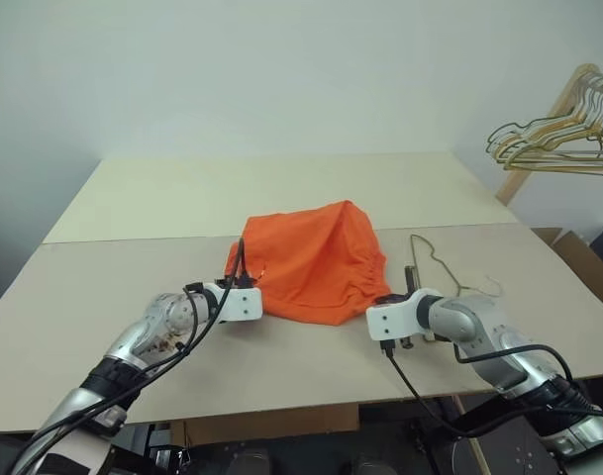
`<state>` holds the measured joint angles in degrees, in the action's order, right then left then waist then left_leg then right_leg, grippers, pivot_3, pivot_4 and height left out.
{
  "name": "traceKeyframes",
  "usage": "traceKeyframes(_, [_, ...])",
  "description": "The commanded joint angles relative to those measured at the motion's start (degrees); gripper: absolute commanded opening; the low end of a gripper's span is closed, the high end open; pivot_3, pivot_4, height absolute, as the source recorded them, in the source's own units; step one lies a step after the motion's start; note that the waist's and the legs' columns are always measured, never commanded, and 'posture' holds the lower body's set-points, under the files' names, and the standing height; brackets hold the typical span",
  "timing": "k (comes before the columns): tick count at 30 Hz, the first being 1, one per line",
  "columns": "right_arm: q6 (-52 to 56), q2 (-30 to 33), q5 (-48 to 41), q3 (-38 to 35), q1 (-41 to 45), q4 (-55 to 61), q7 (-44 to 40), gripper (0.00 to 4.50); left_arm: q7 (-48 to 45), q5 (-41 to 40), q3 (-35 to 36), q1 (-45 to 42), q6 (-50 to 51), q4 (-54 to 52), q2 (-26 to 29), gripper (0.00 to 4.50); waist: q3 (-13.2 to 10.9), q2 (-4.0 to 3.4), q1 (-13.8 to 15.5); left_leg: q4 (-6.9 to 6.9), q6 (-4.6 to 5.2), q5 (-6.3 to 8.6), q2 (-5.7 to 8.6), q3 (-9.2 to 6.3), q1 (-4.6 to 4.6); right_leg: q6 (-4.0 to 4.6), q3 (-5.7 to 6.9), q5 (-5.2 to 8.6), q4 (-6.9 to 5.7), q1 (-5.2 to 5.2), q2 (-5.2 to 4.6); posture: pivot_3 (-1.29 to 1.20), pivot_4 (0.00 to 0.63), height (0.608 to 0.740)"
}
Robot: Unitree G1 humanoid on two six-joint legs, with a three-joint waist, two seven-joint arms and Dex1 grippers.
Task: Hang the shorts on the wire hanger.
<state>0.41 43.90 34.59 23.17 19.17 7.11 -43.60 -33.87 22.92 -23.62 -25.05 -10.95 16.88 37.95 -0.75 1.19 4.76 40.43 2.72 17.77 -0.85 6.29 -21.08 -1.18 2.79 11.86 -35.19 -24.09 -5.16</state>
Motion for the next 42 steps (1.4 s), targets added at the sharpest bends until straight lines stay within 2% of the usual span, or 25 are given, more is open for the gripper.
traceKeyframes(1, [0.4, 0.2, -0.5, -2.7, 0.0, 2.0, 0.1, 0.0, -0.2, 0.1, 1.7, -0.8, -1.8, 0.8, 0.9, 0.82, 0.0, 0.0, -0.4, 0.0, 0.01, 0.0, 0.0, -0.01, -0.01, 0.0, 0.0, 0.0, -0.01, -0.01, -0.01, 0.1, 0.0, 0.74])
traceKeyframes(3, [0.3, 0.1, -1.0, -3.0, -0.1, 2.3, -0.1, 0.0, -0.3, 0.0, 2.4, -0.4, -3.1, 1.1, 2.0, 0.12, 0.0, 0.0, -0.8, 0.01, 0.03, 0.01, -0.01, -0.02, -0.03, 0.0, -0.01, 0.0, 0.0, -0.04, -0.01, 0.1, 0.0, 0.74])
traceKeyframes(4, [0.3, 0.1, -1.3, -3.2, -0.2, 2.6, -0.2, 0.0, -0.7, -0.4, 2.8, 0.0, -3.6, 0.8, 2.6, 0.02, 0.0, 0.0, -0.9, 0.0, 0.04, 0.02, -0.01, -0.03, -0.02, 0.0, -0.03, 0.0, -0.01, -0.05, -0.01, 0.1, 0.0, 0.74])
traceKeyframes(8, [-0.8, 1.0, -5.3, -5.3, -1.3, 5.4, -2.2, 0.0, -4.5, -5.0, 6.2, 3.3, -5.2, -3.8, 6.3, 0.02, 0.0, 0.0, -1.9, 0.0, 0.08, 0.04, -0.07, -0.14, -0.03, 0.0, -0.12, 0.0, -0.04, -0.14, 0.0, 0.09, 0.0, 0.74])
traceKeyframes(13, [-8.7, 8.6, -23.5, -11.1, -6.0, 13.1, -12.9, 0.0, -20.4, -21.7, 14.8, 14.0, -7.4, -19.4, 20.7, 0.02, -0.1, -0.04, -2.6, 0.0, 0.26, 0.16, -0.17, -0.33, -0.06, -0.07, -0.17, 0.05, 0.02, -0.18, -0.11, 0.09, 0.0, 0.74])
traceKeyframes(16, [-7.6, 10.8, -31.9, -13.1, -6.0, 15.0, -17.8, 0.0, -25.6, -28.4, 18.9, 18.1, -5.3, -24.1, 25.3, 0.02, -0.1, -0.06, -2.5, 0.0, 0.38, 0.23, -0.17, -0.32, 0.02, -0.1, -0.22, 0.07, 0.08, -0.09, -0.23, 0.1, 0.0, 0.74])
traceKeyframes(18, [-4.3, 9.1, -36.6, -14.1, -2.4, 13.9, -19.0, 0.0, -25.4, -29.8, 20.4, 17.1, -3.6, -24.2, 24.7, 0.02, -0.1, -0.08, -2.4, 0.02, 0.54, 0.32, -0.16, -0.27, 0.04, -0.13, -0.22, 0.06, 0.08, -0.04, -0.27, 0.1, 0.0, 0.74])
traceKeyframes(21, [-1.1, 4.4, -36.4, -13.8, 7.8, 6.5, -16.5, 0.0, -22.2, -29.8, 20.5, 7.8, 0.8, -20.0, 19.2, 0.02, -0.2, -0.2, -2.0, 0.38, 0.93, 0.54, -0.17, -0.25, 0.06, -0.16, -0.23, 0.02, -0.06, 0.05, -0.2, 0.11, 0.0, 0.74])
traceKeyframes(24, [-0.5, -2.0, -29.5, -11.9, 21.8, -7.6, -9.0, 0.0, -13.0, -22.9, 18.9, -9.1, 3.8, -7.7, 10.5, 0.02, -0.2, -0.14, -1.5, 0.39, 0.86, 0.16, -0.08, -0.24, 0.08, -0.28, -0.16, -0.26, 0.13, 0.17, -0.05, 0.11, 0.0, 0.74])
traceKeyframes(25, [-0.1, -5.1, -26.4, -11.1, 27.9, -14.7, -4.3, 0.0, -8.6, -20.0, 18.1, -16.8, 4.5, -0.9, 7.1, 0.02, -0.2, -0.11, -1.4, 0.4, 0.45, -0.14, 0.01, -0.1, 0.11, -0.12, -0.15, -0.42, 0.06, 0.22, -0.01, 0.11, 0.0, 0.74])
traceKeyframes(27, [1.4, -11.6, -20.3, -9.9, 40.8, -31.3, 8.2, 0.0, 1.4, -14.3, 16.4, -33.3, 5.4, 16.2, 1.0, 0.02, -0.2, -0.06, -1.3, 0.33, 0.24, -0.28, 0.05, 0.08, -0.01, -0.02, -0.15, -0.5, 0.02, 0.08, 0.05, 0.12, 0.0, 0.74])
traceKeyframes(29, [0.9, -16.5, -16.1, -10.1, 51.7, -46.6, 22.3, 0.0, 14.5, -7.8, 14.0, -47.3, 3.6, 32.7, -2.6, 0.02, -0.2, -0.05, -1.6, 0.26, 0.09, -0.38, 0.11, 0.15, -0.15, 0.0, -0.14, -0.53, -0.31, -0.12, 0.1, 0.11, 0.0, 0.74])
traceKeyframes(32, [-4.4, -20.9, -15.5, -13.1, 63.3, -62.3, 41.1, 0.0, 33.1, -2.4, 12.4, -61.8, 2.2, 49.1, -5.4, 0.02, -0.2, -0.05, -2.6, -0.74, -0.06, -0.45, 0.33, 0.16, -0.21, -0.06, 0.01, -0.43, 0.2, -0.43, -0.04, 0.1, 0.0, 0.74])
traceKeyframes(35, [-13.0, -21.8, -15.4, -14.8, 68.3, -68.8, 53.3, 0.0, 45.9, 0.5, 12.0, -69.3, -1.6, 55.0, -5.8, 0.02, -0.2, -0.05, -3.8, -1.71, -0.27, -0.38, 0.5, 0.09, 0.02, 0.03, 1.07, -0.11, 0.18, -0.73, -0.39, 0.09, 0.0, 0.74])
traceKeyframes(37, [-18.7, -21.3, -14.0, -14.1, 68.4, -70.4, 57.5, 0.0, 51.0, 1.1, 12.4, -71.5, -5.9, 56.1, -5.7, 0.02, -0.2, -0.05, -5.0, -2.32, -0.48, -0.41, 0.49, -0.05, 0.05, 0.08, 1.71, -0.07, 0.2, -0.98, -0.44, 0.08, 0.0, 0.74])
traceKeyframes(40, [-25.8, -19.4, -10.6, -10.9, 64.5, -71.0, 58.8, 0.0, 51.8, 1.6, 12.1, -69.8, -11.8, 56.2, -5.5, 0.02, -0.2, -0.05, -6.7, -2.55, -0.61, -0.44, 0.49, -0.23, 0.11, 0.11, 2.95, -0.05, 0.23, -1.03, -0.74, 0.08, 0.0, 0.74])
traceKeyframes(42, [-29.2, -18.1, -9.0, -9.3, 61.5, -71.1, 57.7, 0.0, 50.4, 1.9, 11.7, -67.3, -15.0, 55.7, -5.2, 0.02, -0.2, -0.05, -7.6, -2.57, -0.61, -0.45, 0.49, -0.29, 0.11, 0.06, 3.24, 0.01, 0.23, -0.93, -0.89, 0.08, 0.0, 0.74])
